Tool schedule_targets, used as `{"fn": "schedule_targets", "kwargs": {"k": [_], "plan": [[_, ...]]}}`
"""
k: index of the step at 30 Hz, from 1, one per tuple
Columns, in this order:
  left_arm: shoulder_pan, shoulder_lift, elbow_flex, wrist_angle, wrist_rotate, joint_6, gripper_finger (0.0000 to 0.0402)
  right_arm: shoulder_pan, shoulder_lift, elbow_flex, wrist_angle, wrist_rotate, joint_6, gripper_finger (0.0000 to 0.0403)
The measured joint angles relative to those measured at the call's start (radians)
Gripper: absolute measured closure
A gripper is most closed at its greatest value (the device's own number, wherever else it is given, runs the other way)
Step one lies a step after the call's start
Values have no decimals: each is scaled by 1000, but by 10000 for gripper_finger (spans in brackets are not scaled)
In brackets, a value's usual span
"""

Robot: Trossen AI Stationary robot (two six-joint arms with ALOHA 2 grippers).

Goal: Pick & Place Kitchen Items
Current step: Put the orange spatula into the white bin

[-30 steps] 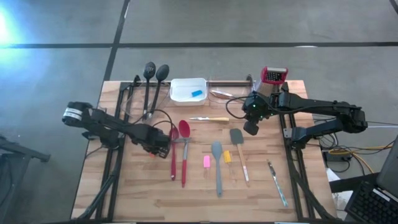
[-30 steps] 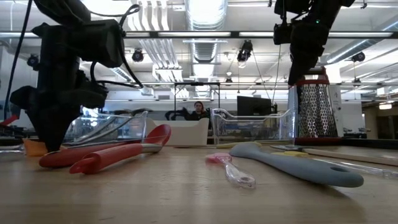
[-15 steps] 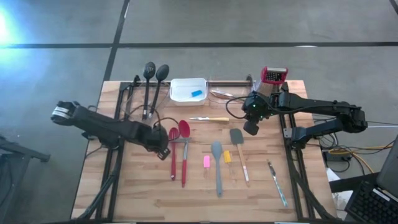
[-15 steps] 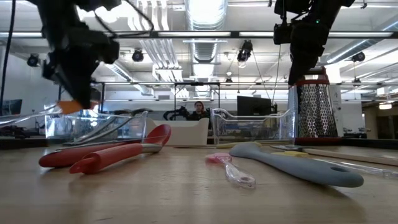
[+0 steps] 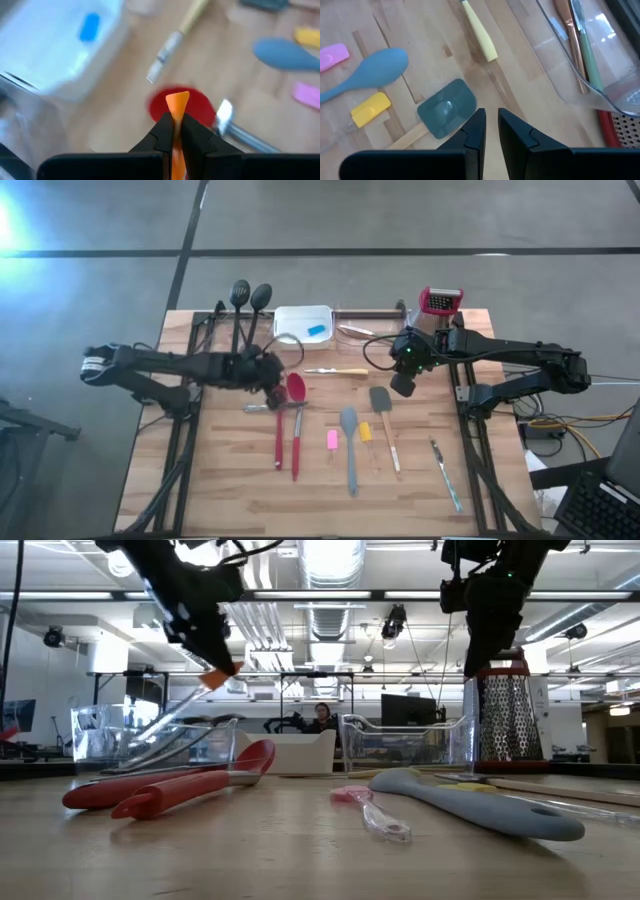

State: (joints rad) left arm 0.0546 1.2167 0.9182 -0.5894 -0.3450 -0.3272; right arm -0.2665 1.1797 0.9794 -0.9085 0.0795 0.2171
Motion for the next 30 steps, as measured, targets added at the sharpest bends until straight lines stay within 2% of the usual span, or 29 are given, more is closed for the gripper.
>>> {"fn": "schedule_targets", "kwargs": {"k": [7,16,23,30], "plan": [[193,4,39,166,7,246,382,0,0,0,4,0,19,360],[344,91,176,269,18,570,382,0,0,0,131,34,20,360],[449,255,312,267,18,621,382,0,0,0,260,55,12,360],[459,393,429,264,39,653,382,0,0,0,264,55,12,360]]}}
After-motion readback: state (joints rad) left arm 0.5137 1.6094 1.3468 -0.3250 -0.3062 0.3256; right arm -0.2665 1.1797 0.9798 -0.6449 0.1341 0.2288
